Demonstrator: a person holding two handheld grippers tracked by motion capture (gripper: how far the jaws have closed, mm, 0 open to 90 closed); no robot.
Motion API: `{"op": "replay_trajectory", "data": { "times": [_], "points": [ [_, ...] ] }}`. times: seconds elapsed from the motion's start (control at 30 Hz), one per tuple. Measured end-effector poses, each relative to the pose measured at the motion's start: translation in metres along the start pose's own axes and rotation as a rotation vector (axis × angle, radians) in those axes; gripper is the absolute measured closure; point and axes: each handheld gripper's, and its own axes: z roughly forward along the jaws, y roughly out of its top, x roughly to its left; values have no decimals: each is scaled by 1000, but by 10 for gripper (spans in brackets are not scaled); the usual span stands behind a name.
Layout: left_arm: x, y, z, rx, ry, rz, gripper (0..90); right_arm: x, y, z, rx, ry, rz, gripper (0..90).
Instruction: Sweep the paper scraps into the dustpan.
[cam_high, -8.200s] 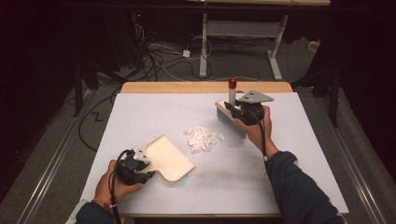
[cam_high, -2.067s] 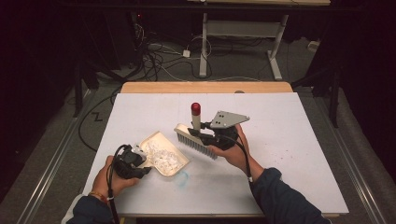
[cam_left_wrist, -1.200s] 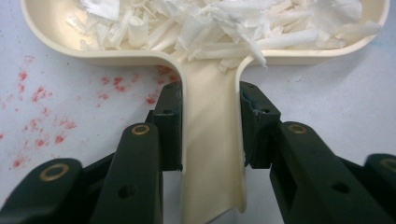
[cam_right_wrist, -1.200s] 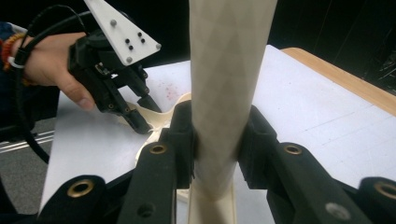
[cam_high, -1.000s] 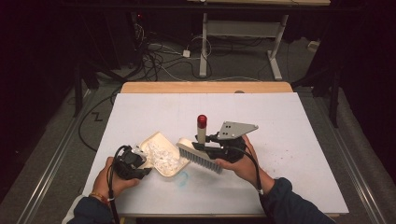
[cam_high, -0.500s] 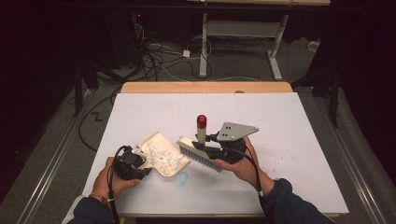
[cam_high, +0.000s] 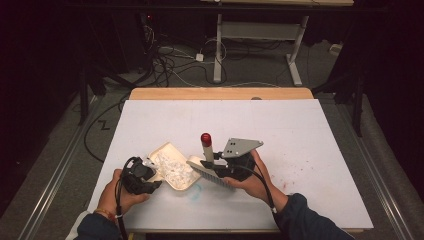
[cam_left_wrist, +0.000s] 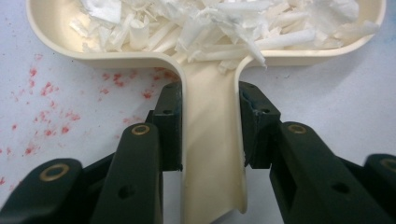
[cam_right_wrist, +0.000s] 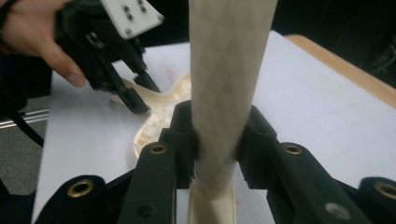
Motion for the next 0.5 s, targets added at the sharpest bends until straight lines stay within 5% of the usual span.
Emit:
{"op": "replay_trajectory", "data": {
  "times": [0.1,0.5],
  "points": [
    [0,0,0,0,1,0,633,3,3,-3,-26,35,-5,713],
    [2,-3,4,1,-10,-6,634,-3,11,-19,-8,8,-4,713]
  ]
}}
